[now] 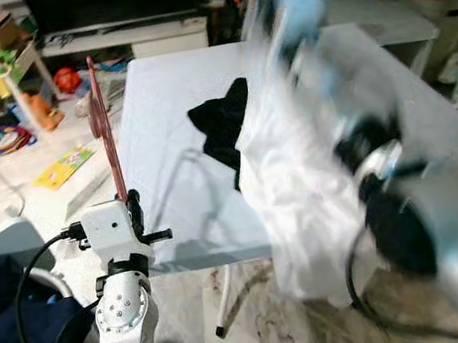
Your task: Hang hanger
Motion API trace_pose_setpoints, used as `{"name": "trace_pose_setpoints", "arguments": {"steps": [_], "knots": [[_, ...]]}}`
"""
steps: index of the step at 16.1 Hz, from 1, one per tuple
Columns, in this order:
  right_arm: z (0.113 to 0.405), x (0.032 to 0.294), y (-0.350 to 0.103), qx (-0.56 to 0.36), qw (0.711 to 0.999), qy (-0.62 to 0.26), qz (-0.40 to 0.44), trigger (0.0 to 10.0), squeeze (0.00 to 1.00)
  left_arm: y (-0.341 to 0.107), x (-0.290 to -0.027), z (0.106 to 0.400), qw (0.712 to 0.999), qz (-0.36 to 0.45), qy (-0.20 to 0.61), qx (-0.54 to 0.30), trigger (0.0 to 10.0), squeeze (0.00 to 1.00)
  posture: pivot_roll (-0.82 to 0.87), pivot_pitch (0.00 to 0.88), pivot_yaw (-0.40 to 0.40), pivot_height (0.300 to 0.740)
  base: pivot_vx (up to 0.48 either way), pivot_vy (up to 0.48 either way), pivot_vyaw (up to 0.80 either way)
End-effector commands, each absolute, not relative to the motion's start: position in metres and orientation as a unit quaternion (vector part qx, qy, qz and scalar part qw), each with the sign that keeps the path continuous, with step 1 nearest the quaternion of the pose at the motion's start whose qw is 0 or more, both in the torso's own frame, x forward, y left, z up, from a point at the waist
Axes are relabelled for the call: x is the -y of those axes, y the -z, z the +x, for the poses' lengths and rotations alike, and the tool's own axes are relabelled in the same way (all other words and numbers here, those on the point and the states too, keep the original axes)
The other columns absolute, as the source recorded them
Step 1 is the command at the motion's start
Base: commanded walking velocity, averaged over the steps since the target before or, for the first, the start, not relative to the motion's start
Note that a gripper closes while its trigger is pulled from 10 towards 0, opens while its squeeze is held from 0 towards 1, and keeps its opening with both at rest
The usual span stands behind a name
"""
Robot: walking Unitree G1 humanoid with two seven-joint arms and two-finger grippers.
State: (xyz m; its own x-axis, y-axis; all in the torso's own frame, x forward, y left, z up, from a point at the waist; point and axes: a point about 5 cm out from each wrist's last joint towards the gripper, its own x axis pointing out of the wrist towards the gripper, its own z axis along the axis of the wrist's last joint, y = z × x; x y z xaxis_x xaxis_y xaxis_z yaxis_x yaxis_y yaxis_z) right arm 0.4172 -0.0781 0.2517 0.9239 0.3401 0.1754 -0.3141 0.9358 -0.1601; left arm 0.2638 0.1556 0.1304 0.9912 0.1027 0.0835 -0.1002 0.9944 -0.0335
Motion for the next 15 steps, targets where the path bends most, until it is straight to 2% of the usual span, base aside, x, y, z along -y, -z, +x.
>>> {"name": "trace_pose_setpoints", "arguments": {"steps": [1, 2, 3, 6, 8, 10, 15], "knots": [[0.417, 0.082, -0.233, 0.056, 0.979, -0.175, -0.088, 10.0, 0.00, -0.130, -0.157, 0.262, 0.998, -0.010, -0.053, 0.042, 10.0, 0.00, -0.07, 0.000, -0.023, 0.740, 0.000, 0.000, 0.00], [0.414, 0.089, -0.213, 0.016, 0.979, -0.179, -0.098, 10.0, 0.00, -0.130, -0.156, 0.263, 0.998, -0.009, -0.049, 0.041, 10.0, 0.00, -0.07, 0.000, -0.016, 0.740, 0.000, 0.000, 0.00], [0.412, 0.106, -0.199, -0.005, 0.982, -0.171, -0.082, 10.0, 1.00, -0.130, -0.154, 0.264, 0.998, -0.009, -0.040, 0.040, 10.0, 0.00, -0.08, 0.000, -0.004, 0.740, 0.000, 0.000, 0.00], [0.413, 0.136, -0.200, -0.012, 0.985, -0.153, -0.079, 10.0, 1.00, -0.127, -0.151, 0.264, 0.999, -0.003, -0.024, 0.033, 10.0, 0.00, -0.10, 0.000, 0.019, 0.740, 0.000, 0.000, 0.00], [0.408, 0.154, -0.198, -0.023, 0.981, -0.173, -0.084, 10.0, 1.00, -0.126, -0.149, 0.265, 0.999, -0.001, -0.012, 0.029, 10.0, 0.00, -0.11, 0.000, 0.038, 0.740, 0.000, 0.000, 0.00], [0.403, 0.160, -0.197, -0.023, 0.978, -0.189, -0.080, 10.0, 1.00, -0.125, -0.148, 0.266, 1.000, -0.001, -0.006, 0.027, 10.0, 0.00, -0.12, 0.000, 0.049, 0.740, 0.000, 0.000, 0.00], [0.387, 0.156, -0.186, -0.048, 0.959, -0.264, -0.092, 10.0, 1.00, -0.124, -0.147, 0.269, 1.000, -0.001, 0.003, 0.023, 10.0, 0.00, -0.13, 0.000, 0.058, 0.740, 0.000, 0.000, 0.00]]}}
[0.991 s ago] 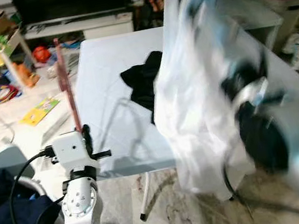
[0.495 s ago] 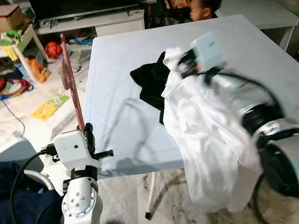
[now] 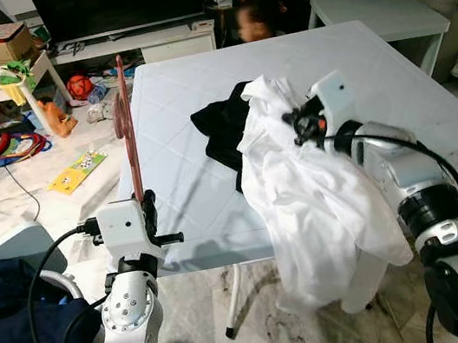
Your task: Hang hanger
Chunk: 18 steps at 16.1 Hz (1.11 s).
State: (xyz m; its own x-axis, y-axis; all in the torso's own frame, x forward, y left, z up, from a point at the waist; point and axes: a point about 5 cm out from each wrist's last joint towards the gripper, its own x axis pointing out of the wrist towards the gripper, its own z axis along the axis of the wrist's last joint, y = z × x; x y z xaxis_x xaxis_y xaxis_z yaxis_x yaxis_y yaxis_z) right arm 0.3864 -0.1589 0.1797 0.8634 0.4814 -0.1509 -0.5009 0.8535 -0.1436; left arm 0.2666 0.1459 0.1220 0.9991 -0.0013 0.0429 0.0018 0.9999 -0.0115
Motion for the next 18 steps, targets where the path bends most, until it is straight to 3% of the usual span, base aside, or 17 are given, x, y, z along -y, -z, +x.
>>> {"name": "trace_pose_setpoints", "arguments": {"steps": [1, 2, 3, 4, 5, 7, 8, 12, 13, 15, 18], "knots": [[0.386, 0.156, -0.187, -0.041, 0.963, -0.248, -0.092, 10.0, 0.02, -0.124, -0.146, 0.269, 1.000, -0.001, 0.004, 0.023, 10.0, 0.00, -0.13, 0.000, 0.059, 0.740, 0.000, 0.000, 0.00], [0.385, 0.156, -0.183, -0.050, 0.966, -0.241, -0.076, 10.0, 0.00, -0.124, -0.146, 0.269, 1.000, -0.002, 0.005, 0.022, 10.0, 0.00, -0.13, 0.000, 0.058, 0.740, 0.000, 0.000, 0.00], [0.383, 0.155, -0.181, -0.055, 0.965, -0.246, -0.076, 10.0, 0.60, -0.123, -0.146, 0.269, 1.000, -0.002, 0.005, 0.021, 10.0, 0.00, -0.13, 0.000, 0.058, 0.740, 0.000, 0.000, 0.00], [0.379, 0.155, -0.179, -0.055, 0.964, -0.246, -0.082, 10.0, 1.00, -0.123, -0.146, 0.269, 1.000, -0.002, 0.006, 0.019, 10.0, 0.00, -0.13, 0.000, 0.058, 0.740, 0.000, 0.000, 0.00], [0.374, 0.155, -0.178, -0.055, 0.962, -0.253, -0.082, 10.0, 1.00, -0.122, -0.146, 0.268, 1.000, -0.003, 0.007, 0.017, 10.0, 0.00, -0.12, 0.000, 0.056, 0.740, 0.000, 0.000, 0.00], [0.370, 0.160, -0.181, -0.054, 0.961, -0.263, -0.070, 10.0, 0.36, -0.120, -0.146, 0.267, 1.000, -0.002, 0.008, 0.013, 10.0, 0.00, -0.12, 0.000, 0.056, 0.740, 0.000, 0.000, 0.00], [0.368, 0.162, -0.186, -0.051, 0.958, -0.273, -0.065, 10.0, 0.00, -0.119, -0.146, 0.266, 1.000, -0.002, 0.009, 0.011, 10.0, 0.00, -0.13, 0.000, 0.059, 0.740, 0.000, 0.000, 0.00], [0.365, 0.181, -0.211, -0.038, 0.952, -0.297, -0.064, 10.0, 0.03, -0.119, -0.143, 0.268, 1.000, -0.004, 0.020, 0.009, 10.0, 0.00, -0.14, 0.000, 0.066, 0.740, 0.000, 0.000, 0.00], [0.365, 0.187, -0.212, -0.048, 0.951, -0.298, -0.065, 10.0, 1.00, -0.118, -0.142, 0.268, 1.000, -0.005, 0.022, 0.008, 10.0, 0.00, -0.14, 0.000, 0.066, 0.740, 0.000, 0.000, 0.00], [0.348, 0.188, -0.193, -0.113, 0.912, -0.372, -0.132, 10.0, 1.00, -0.117, -0.141, 0.268, 1.000, -0.004, 0.027, 0.004, 10.0, 0.00, -0.14, 0.000, 0.066, 0.740, 0.000, 0.000, 0.00], [0.347, 0.196, -0.186, -0.138, 0.912, -0.360, -0.142, 10.0, 1.00, -0.116, -0.143, 0.266, 1.000, -0.003, 0.028, 0.001, 10.0, 0.00, -0.13, 0.000, 0.065, 0.740, 0.000, 0.000, 0.00]]}}
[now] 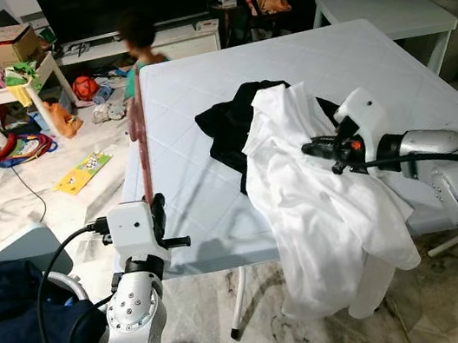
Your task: Hang hanger
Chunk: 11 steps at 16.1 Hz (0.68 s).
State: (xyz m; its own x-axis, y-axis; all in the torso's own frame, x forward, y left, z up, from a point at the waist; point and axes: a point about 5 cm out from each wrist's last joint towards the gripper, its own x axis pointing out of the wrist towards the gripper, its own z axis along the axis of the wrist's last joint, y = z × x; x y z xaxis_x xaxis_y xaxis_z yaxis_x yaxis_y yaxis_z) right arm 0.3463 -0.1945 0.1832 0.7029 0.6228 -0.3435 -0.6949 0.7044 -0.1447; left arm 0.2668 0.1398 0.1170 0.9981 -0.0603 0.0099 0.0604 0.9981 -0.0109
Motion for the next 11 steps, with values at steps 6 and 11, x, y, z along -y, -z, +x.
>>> {"name": "trace_pose_setpoints", "arguments": {"steps": [6, 11], "knots": [[0.348, 0.198, -0.164, -0.156, 0.927, -0.308, -0.150, 10.0, 0.00, -0.114, -0.139, 0.265, 0.999, -0.002, 0.042, -0.004, 10.0, 0.00, -0.14, 0.000, 0.069, 0.740, 0.000, 0.000, 0.00], [0.346, 0.174, -0.142, -0.146, 0.952, -0.263, -0.061, 10.0, 0.00, -0.114, -0.139, 0.264, 0.999, -0.005, 0.041, -0.006, 10.0, 0.00, -0.13, 0.000, 0.067, 0.740, 0.000, 0.000, 0.00]]}}
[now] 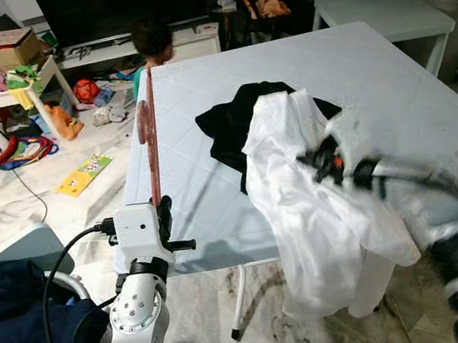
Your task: Hang hanger
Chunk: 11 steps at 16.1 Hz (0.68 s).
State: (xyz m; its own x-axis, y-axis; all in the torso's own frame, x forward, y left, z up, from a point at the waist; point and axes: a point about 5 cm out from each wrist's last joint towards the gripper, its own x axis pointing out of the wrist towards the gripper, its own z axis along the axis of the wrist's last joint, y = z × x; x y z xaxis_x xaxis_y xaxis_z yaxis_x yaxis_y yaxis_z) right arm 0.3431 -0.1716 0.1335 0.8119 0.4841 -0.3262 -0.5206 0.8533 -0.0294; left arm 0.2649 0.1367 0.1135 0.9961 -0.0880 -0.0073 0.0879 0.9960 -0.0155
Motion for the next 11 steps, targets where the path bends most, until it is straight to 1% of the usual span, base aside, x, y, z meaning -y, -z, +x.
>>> {"name": "trace_pose_setpoints", "arguments": {"steps": [1, 6, 9, 11], "knots": [[0.345, 0.170, -0.137, -0.144, 0.955, -0.253, -0.058, 10.0, 0.00, -0.112, -0.140, 0.263, 0.999, -0.014, 0.038, -0.011, 10.0, 0.00, -0.13, 0.000, 0.067, 0.740, 0.000, 0.000, 0.00], [0.346, 0.166, -0.137, -0.137, 0.960, -0.238, -0.055, 10.0, 0.00, -0.111, -0.139, 0.265, 0.999, -0.007, 0.037, -0.010, 10.0, 0.00, -0.13, 0.000, 0.067, 0.740, 0.000, 0.000, 0.00], [0.348, 0.172, -0.133, -0.167, 0.960, -0.210, -0.077, 10.0, 0.00, -0.108, -0.140, 0.264, 0.999, -0.003, 0.037, -0.020, 10.0, 0.00, -0.13, 0.000, 0.063, 0.740, 0.000, 0.000, 0.00], [0.349, 0.181, -0.140, -0.174, 0.959, -0.208, -0.083, 10.0, 0.00, -0.108, -0.140, 0.264, 0.999, -0.005, 0.034, -0.023, 10.0, 0.00, -0.13, 0.000, 0.064, 0.740, 0.000, 0.000, 0.00]]}}
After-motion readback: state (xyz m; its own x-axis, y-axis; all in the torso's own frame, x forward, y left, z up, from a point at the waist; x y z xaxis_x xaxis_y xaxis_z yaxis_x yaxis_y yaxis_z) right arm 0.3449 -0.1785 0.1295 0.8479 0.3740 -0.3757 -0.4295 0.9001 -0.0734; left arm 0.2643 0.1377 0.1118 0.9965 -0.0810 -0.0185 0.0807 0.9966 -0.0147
